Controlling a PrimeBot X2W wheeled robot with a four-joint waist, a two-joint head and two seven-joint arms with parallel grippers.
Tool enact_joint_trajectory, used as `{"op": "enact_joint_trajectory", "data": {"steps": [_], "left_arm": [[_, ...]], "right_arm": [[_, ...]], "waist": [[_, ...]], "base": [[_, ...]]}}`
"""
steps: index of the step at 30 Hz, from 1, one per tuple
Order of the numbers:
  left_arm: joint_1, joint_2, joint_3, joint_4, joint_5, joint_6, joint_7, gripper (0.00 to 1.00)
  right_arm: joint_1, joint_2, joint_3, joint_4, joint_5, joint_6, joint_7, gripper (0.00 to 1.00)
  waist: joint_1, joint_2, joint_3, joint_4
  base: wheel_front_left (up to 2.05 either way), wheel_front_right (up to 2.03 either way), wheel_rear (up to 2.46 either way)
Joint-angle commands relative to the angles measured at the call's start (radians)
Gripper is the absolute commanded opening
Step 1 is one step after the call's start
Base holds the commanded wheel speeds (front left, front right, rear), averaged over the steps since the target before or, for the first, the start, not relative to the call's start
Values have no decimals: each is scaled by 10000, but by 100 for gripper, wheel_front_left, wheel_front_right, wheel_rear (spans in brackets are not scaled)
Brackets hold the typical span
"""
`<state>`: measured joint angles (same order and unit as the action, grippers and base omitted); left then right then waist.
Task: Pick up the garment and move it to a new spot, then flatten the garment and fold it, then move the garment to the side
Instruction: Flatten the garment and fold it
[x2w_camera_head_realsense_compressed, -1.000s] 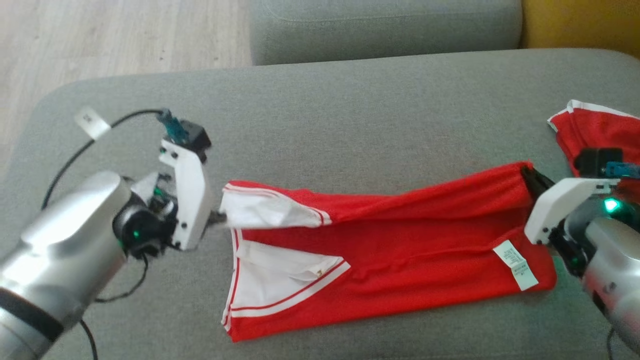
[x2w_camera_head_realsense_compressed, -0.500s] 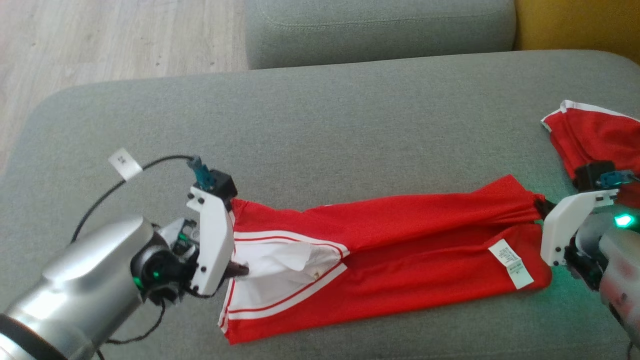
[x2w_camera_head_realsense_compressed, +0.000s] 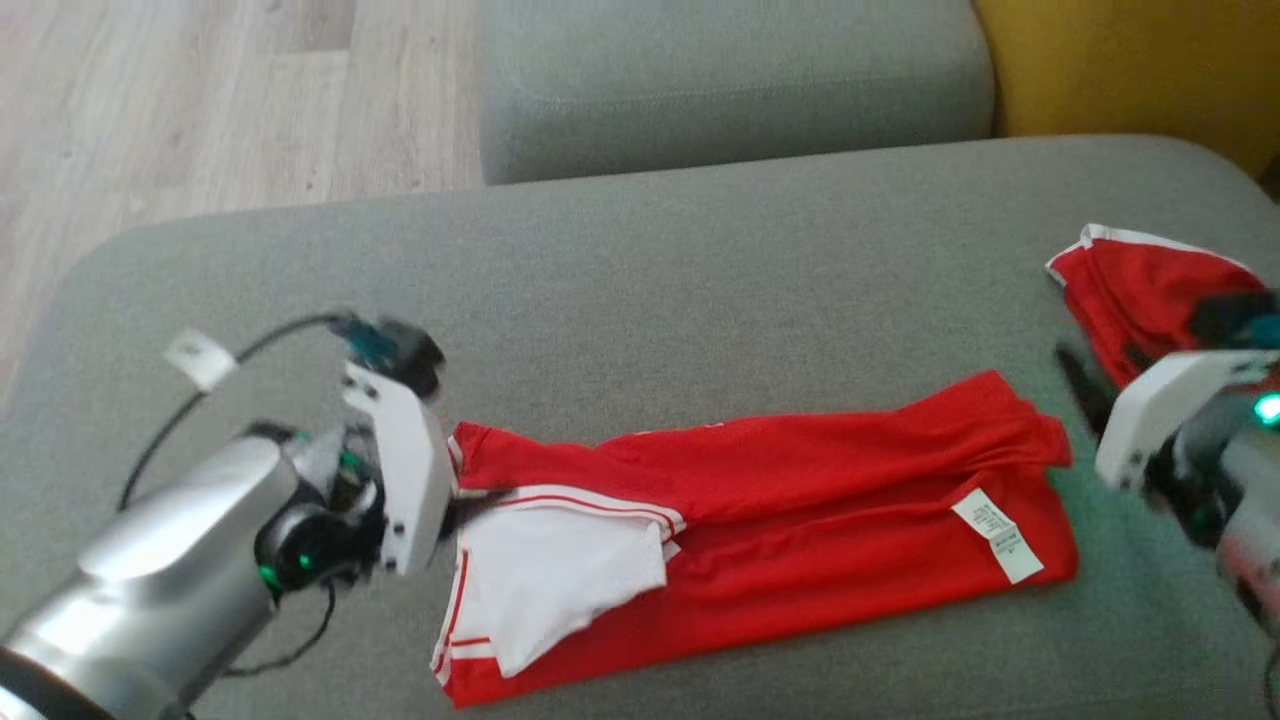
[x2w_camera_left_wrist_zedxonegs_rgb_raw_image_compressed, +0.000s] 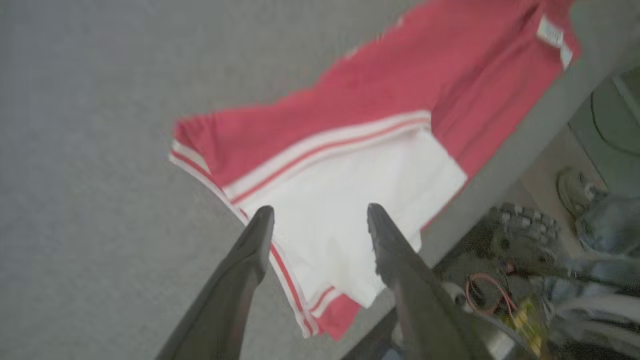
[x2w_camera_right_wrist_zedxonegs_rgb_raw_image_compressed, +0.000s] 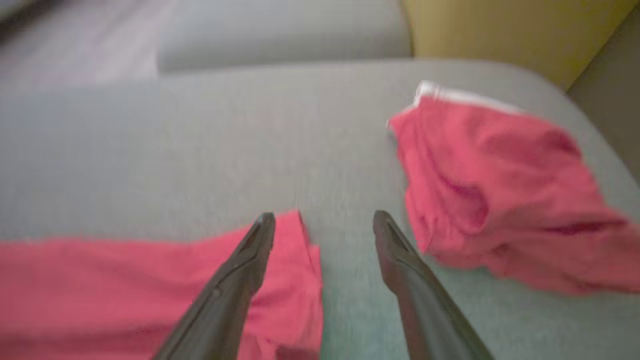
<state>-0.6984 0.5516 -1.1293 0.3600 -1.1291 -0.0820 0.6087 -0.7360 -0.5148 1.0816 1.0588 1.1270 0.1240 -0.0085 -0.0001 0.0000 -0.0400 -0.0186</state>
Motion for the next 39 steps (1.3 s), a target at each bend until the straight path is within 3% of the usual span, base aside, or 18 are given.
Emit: {"op": "enact_joint_trajectory", "data": {"steps": [1,5,11,15,17,23,27,33,34,39], "left_arm": [[-604,366,792,-272,235,161,-702,100],[20,247,1675,-680,908,1187,-3638,100],[2025,-268,2822,-1419,1606,3061,-8037,100],[3521,-822,3427,-1870,2136,3837,-8678,100],[4236,-1302,4191,-2367,2565,4010,-8695,100],[5737,-2394,5520,-2905,3674,3610,-8702,100],[5895,-2637,5630,-2701,4053,3259,-8703,100],[5948,-2980,5823,-2199,4413,2860,-8703,100],[5972,-3088,5891,-1990,4513,2736,-8704,100],[5966,-3206,6010,-1786,4676,2605,-8704,100]], "right_arm": [[-440,-265,-317,-236,306,67,-572,100],[135,-253,-1603,-399,1224,67,-2220,100],[1694,305,-3374,-639,1597,67,-2524,100],[2871,649,-4507,-989,882,67,-2529,100],[3309,777,-4943,-1051,469,67,-2529,100],[3510,1169,-5309,-704,-287,67,-2484,100],[3104,1251,-5272,-382,-404,67,-2172,100],[2498,1449,-5139,410,-377,67,-809,100],[2298,1508,-4985,951,-400,67,79,100],[1994,1633,-4896,1956,-351,67,1798,100]], "waist": [[1,0,-118,-13],[1,0,-281,67],[1,0,-340,245],[1,0,-333,366],[1,0,-305,423],[1,0,-251,596],[1,0,-219,722],[1,0,-152,948],[1,0,-90,1054],[1,0,-15,1229]], "base": [[0,0,0],[0,0,0],[0,0,0],[0,0,0],[0,0,0],[0,0,0],[0,0,0],[0,0,0],[0,0,0],[0,0,0]]}}
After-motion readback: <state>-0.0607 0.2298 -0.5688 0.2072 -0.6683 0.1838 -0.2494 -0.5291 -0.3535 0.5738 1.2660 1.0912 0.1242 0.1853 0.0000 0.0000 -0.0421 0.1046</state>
